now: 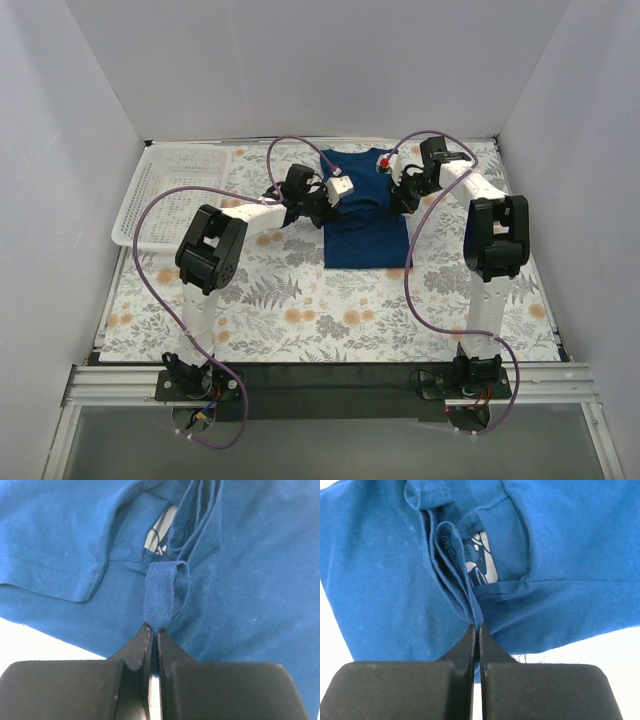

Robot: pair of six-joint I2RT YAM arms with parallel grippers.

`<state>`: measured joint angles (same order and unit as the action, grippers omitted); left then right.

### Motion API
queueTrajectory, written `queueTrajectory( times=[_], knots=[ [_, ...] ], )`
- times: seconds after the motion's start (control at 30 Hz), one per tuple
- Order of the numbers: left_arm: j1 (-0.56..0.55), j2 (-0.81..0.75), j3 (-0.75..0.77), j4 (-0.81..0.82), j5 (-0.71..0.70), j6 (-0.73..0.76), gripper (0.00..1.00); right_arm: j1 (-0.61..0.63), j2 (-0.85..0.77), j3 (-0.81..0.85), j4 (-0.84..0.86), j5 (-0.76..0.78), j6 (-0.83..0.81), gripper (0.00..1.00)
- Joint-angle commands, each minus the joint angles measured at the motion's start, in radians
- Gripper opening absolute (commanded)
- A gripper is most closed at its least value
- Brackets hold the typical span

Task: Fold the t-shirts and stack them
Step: Fold the tshirt

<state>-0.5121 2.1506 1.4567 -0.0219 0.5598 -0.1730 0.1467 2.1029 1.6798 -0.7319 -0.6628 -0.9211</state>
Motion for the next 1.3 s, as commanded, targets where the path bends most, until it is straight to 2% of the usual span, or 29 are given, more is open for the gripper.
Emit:
queueTrajectory(
  times=[0.0, 0.1, 0.13, 0.17, 0.23, 0.27, 0.37, 0.47, 0.57, 0.6, 0.63, 0.67, 0.77, 0.83, 0.93, 1.07, 1.27],
  knots=[
    [0.007, -0.005, 0.040, 0.017, -0.049, -0.008, 0.00, 0.005, 0.019, 0.041, 0.054, 0.018, 0.062, 0.01],
    [0.007, 0.002, 0.057, 0.059, -0.073, -0.039, 0.00, 0.007, 0.000, 0.005, 0.138, 0.063, 0.155, 0.09],
    [0.007, 0.003, 0.062, 0.066, -0.087, -0.058, 0.06, 0.007, -0.012, -0.011, 0.167, 0.077, 0.186, 0.26],
    [0.007, -0.001, 0.071, 0.066, -0.092, -0.080, 0.20, 0.007, -0.027, -0.029, 0.201, 0.100, 0.221, 0.34],
    [0.006, -0.027, 0.053, 0.094, -0.104, -0.120, 0.62, 0.007, -0.079, -0.069, 0.293, 0.160, 0.331, 0.41],
    [0.007, -0.049, 0.035, 0.121, -0.121, -0.143, 0.73, 0.007, -0.101, -0.083, 0.333, 0.189, 0.393, 0.43],
    [0.006, -0.165, -0.033, 0.220, -0.227, -0.224, 0.75, 0.002, -0.188, -0.138, 0.408, 0.307, 0.516, 0.46],
    [0.006, -0.293, -0.096, 0.229, -0.288, -0.290, 0.74, -0.019, -0.291, -0.248, 0.417, 0.270, 0.528, 0.46],
    [0.007, -0.409, -0.139, 0.107, -0.266, -0.400, 0.71, -0.053, -0.418, -0.375, 0.405, 0.125, 0.454, 0.47],
    [0.006, -0.441, -0.192, 0.052, -0.247, -0.448, 0.71, -0.074, -0.447, -0.449, 0.378, -0.023, 0.329, 0.47],
    [0.006, -0.489, -0.222, 0.028, -0.233, -0.492, 0.71, -0.079, -0.490, -0.481, 0.332, -0.097, 0.253, 0.50],
    [0.006, -0.514, -0.261, -0.002, -0.195, -0.587, 0.71, -0.079, -0.504, -0.506, 0.237, -0.141, 0.184, 0.51],
    [0.000, -0.583, -0.450, -0.009, -0.150, -0.763, 0.67, -0.075, -0.500, -0.566, 0.166, -0.137, 0.163, 0.50],
    [-0.017, -0.604, -0.579, 0.016, -0.164, -0.824, 0.66, -0.073, -0.501, -0.629, 0.196, -0.046, 0.245, 0.49],
    [-0.031, -0.618, -0.680, 0.111, -0.193, -0.911, 0.66, -0.076, -0.538, -0.727, 0.322, 0.040, 0.383, 0.55],
    [-0.032, -0.565, -0.685, 0.174, -0.213, -0.971, 0.67, -0.081, -0.561, -0.739, 0.396, 0.129, 0.524, 0.62],
    [-0.034, -0.419, -0.615, 0.235, -0.167, -1.048, 0.67, -0.081, -0.482, -0.724, 0.405, 0.146, 0.643, 0.64]
  ],
)
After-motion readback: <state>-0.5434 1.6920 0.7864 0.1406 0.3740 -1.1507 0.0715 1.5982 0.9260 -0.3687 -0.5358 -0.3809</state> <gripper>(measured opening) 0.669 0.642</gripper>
